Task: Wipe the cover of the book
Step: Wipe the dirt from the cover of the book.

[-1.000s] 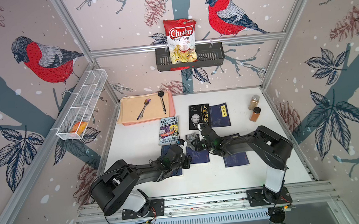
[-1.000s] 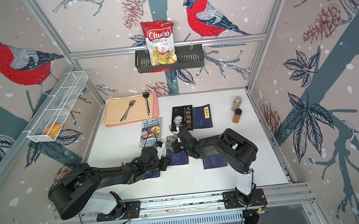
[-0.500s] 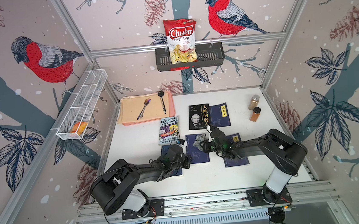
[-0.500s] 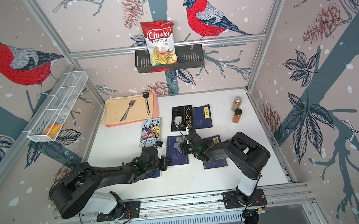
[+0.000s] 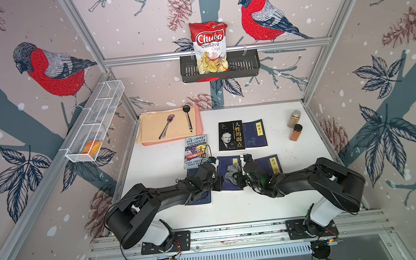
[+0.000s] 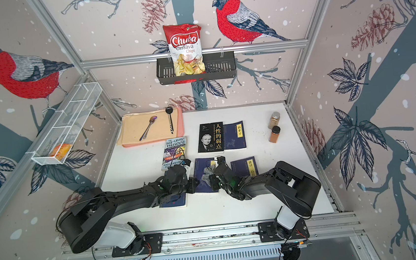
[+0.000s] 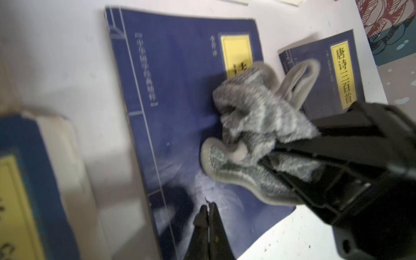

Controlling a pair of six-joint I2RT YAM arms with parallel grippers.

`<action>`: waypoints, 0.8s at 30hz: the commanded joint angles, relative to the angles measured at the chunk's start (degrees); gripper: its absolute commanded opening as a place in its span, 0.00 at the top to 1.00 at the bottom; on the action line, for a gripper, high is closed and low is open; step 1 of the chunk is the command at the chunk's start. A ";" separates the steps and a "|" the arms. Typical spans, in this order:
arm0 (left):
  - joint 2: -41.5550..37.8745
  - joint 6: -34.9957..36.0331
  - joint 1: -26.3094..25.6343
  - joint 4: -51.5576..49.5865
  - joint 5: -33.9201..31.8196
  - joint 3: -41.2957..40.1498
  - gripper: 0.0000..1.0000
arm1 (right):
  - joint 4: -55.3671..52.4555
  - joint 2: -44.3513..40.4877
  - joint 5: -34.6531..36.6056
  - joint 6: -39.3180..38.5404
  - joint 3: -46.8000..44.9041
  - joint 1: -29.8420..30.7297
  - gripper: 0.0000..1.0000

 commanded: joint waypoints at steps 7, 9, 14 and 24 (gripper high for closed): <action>4.04 6.98 6.03 -6.02 0.79 10.50 0.95 | -12.19 -4.47 4.05 -1.18 0.15 0.90 0.89; 7.08 7.96 6.32 -7.01 0.96 12.80 0.95 | -12.86 -6.96 5.10 -1.41 -0.01 1.67 0.89; 15.14 8.96 6.32 -4.85 4.24 15.76 0.95 | -10.64 -12.75 5.28 -2.74 -0.87 3.72 0.88; 17.70 7.87 6.32 -3.04 4.77 14.40 0.95 | -6.52 -0.29 1.72 -4.18 5.18 6.23 0.88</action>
